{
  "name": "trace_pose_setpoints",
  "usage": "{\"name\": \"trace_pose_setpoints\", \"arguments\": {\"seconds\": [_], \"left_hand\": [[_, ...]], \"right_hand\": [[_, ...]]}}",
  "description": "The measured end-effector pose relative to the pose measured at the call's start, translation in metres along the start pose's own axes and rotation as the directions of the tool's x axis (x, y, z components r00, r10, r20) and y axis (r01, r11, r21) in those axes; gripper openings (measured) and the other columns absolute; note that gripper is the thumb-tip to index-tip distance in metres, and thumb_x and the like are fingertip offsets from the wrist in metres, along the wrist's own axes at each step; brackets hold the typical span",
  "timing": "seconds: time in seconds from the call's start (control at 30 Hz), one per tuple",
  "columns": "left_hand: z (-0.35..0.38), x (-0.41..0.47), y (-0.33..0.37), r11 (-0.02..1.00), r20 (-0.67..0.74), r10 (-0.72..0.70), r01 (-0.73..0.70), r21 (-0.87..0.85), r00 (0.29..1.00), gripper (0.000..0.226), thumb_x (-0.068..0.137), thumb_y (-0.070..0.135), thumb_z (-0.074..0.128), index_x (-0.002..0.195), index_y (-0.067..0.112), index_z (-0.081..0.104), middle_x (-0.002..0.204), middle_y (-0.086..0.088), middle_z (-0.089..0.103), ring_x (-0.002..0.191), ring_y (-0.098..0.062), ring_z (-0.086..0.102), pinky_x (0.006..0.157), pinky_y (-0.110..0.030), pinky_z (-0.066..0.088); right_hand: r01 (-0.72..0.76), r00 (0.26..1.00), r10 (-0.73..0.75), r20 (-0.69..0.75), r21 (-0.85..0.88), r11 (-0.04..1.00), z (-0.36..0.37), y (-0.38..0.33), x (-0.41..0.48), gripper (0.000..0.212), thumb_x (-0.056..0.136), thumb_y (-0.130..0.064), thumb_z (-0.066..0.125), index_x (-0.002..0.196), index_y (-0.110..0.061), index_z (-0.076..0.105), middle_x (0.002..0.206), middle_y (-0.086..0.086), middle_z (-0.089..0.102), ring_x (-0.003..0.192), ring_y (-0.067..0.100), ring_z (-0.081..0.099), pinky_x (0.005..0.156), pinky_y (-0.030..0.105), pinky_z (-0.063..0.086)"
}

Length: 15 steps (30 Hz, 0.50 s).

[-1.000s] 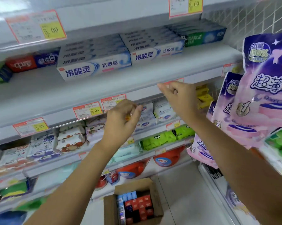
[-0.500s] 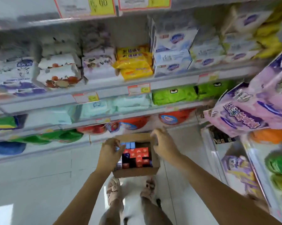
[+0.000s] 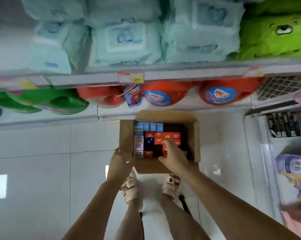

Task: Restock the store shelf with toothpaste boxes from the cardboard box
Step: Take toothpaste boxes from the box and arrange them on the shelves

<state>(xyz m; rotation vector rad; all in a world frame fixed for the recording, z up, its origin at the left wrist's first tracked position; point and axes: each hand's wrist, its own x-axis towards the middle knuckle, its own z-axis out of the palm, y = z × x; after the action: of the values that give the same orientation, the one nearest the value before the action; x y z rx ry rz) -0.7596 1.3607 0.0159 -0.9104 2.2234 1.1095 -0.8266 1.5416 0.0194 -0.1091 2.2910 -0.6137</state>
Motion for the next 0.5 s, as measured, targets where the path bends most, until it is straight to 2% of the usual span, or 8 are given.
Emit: {"name": "trace_pose_setpoints", "arguments": {"seconds": [0.1, 0.2, 0.33, 0.4, 0.5], "left_hand": [[0.016, 0.024, -0.050, 0.999, 0.005, 0.041, -0.042, 0.016, 0.999, 0.070, 0.080, 0.020, 0.073, 0.140, 0.013, 0.040, 0.137, -0.006, 0.048, 0.121, -0.025, 0.053, 0.096, -0.032, 0.048], [0.029, 0.043, -0.079, 0.996, 0.007, 0.081, -0.082, 0.044, 0.997, 0.080, 0.079, 0.023, 0.074, 0.147, 0.018, 0.031, 0.150, -0.003, 0.034, 0.134, -0.025, 0.041, 0.104, -0.037, 0.042], [0.048, 0.063, -0.092, 0.996, 0.096, 0.069, -0.074, 0.043, 0.993, 0.087, 0.085, 0.033, 0.068, 0.152, 0.023, 0.013, 0.158, 0.007, 0.015, 0.137, -0.022, 0.036, 0.103, -0.033, 0.040], [0.058, 0.073, -0.096, 0.997, 0.108, 0.062, -0.066, 0.028, 0.992, 0.085, 0.088, 0.033, 0.064, 0.152, 0.025, 0.009, 0.156, 0.004, 0.024, 0.131, -0.024, 0.045, 0.098, -0.033, 0.044], [0.070, 0.083, -0.100, 0.998, 0.107, 0.060, -0.060, -0.008, 0.992, 0.074, 0.094, 0.034, 0.054, 0.152, 0.028, 0.008, 0.149, -0.001, 0.039, 0.121, -0.025, 0.054, 0.092, -0.035, 0.048]], "right_hand": [[0.042, 0.999, -0.040, 0.023, -0.138, 0.989, 0.038, 0.001, 0.037, 0.067, 0.086, -0.022, 0.068, 0.143, -0.021, 0.033, 0.147, 0.002, 0.037, 0.131, 0.020, 0.040, 0.102, 0.028, 0.036], [0.149, 0.989, -0.134, 0.070, -0.294, 0.944, 0.073, 0.005, 0.077, 0.072, 0.085, -0.012, 0.066, 0.146, -0.022, 0.029, 0.153, 0.001, 0.026, 0.136, 0.022, 0.035, 0.107, 0.033, 0.033], [0.360, 0.928, -0.269, 0.257, -0.435, 0.826, 0.111, 0.009, 0.121, 0.061, 0.087, 0.005, 0.051, 0.143, -0.017, 0.037, 0.156, 0.006, 0.021, 0.143, 0.025, 0.019, 0.112, 0.038, 0.028], [0.482, 0.874, -0.356, 0.331, -0.491, 0.725, 0.122, 0.013, 0.134, 0.053, 0.092, 0.001, 0.047, 0.143, -0.015, 0.040, 0.157, 0.007, 0.018, 0.146, 0.024, 0.011, 0.118, 0.039, 0.021], [0.576, 0.816, -0.406, 0.411, -0.521, 0.630, 0.127, 0.033, 0.148, 0.056, 0.098, -0.007, 0.044, 0.148, -0.025, 0.029, 0.160, -0.001, 0.003, 0.147, 0.019, 0.001, 0.120, 0.038, 0.006]]}}
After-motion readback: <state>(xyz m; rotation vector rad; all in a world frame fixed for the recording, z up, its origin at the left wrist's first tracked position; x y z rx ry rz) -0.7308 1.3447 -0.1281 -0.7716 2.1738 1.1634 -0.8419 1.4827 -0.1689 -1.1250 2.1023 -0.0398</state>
